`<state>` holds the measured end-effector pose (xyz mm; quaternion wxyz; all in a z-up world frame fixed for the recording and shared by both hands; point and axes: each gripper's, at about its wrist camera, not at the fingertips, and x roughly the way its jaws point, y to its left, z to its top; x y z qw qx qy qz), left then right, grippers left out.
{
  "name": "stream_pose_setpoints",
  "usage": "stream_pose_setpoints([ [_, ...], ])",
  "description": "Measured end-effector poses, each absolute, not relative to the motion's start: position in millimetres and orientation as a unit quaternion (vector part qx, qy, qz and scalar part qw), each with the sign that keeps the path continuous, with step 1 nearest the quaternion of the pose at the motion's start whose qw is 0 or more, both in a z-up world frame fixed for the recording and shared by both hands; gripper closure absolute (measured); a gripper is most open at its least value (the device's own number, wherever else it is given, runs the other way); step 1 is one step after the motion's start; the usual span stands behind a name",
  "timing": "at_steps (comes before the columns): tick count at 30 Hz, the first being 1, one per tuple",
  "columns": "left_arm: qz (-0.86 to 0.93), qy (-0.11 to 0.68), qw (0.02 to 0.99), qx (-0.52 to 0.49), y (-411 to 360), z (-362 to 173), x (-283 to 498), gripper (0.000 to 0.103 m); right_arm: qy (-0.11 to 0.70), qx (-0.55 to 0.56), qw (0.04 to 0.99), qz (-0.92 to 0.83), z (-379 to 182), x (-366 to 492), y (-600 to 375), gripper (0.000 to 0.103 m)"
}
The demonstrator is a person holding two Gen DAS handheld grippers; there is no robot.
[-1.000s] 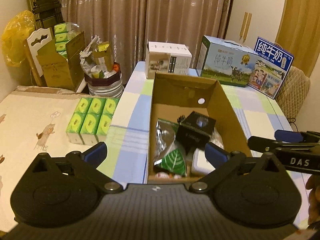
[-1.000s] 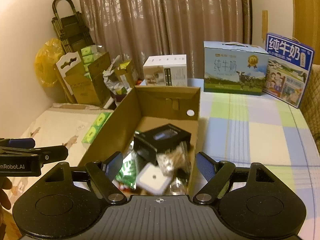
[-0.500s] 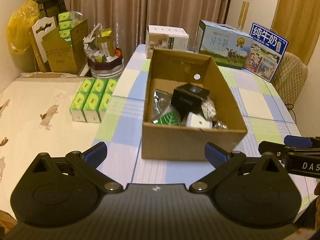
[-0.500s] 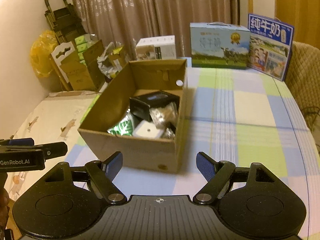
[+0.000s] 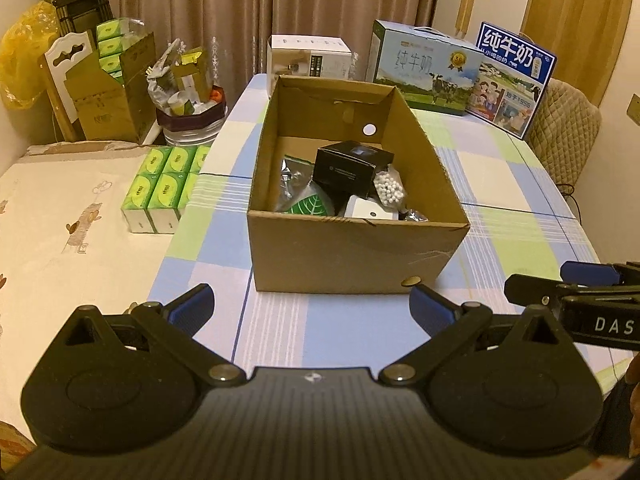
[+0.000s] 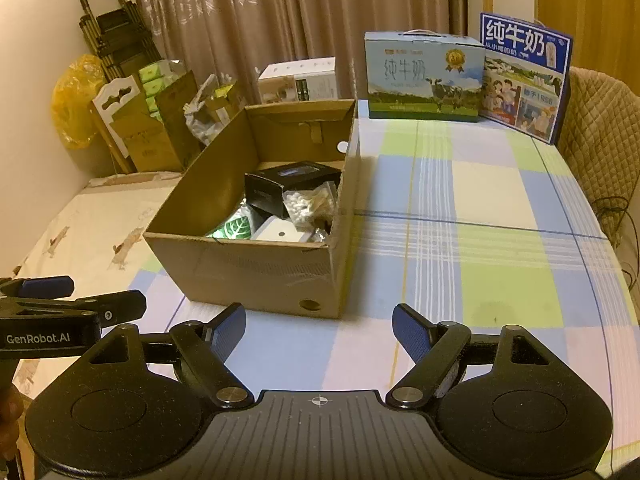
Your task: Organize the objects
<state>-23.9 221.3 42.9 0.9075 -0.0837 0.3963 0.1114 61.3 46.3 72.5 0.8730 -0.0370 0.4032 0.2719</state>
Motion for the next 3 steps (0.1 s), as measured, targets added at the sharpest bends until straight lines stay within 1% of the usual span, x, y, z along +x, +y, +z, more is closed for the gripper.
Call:
stream_pose_setpoints([
  [3, 0.107, 0.389, 0.911, -0.089, 220.5, 42.2, -26.0, 0.001, 0.405, -0.036, 0.873, 0.271, 71.0, 60.8, 44.8, 0.025],
])
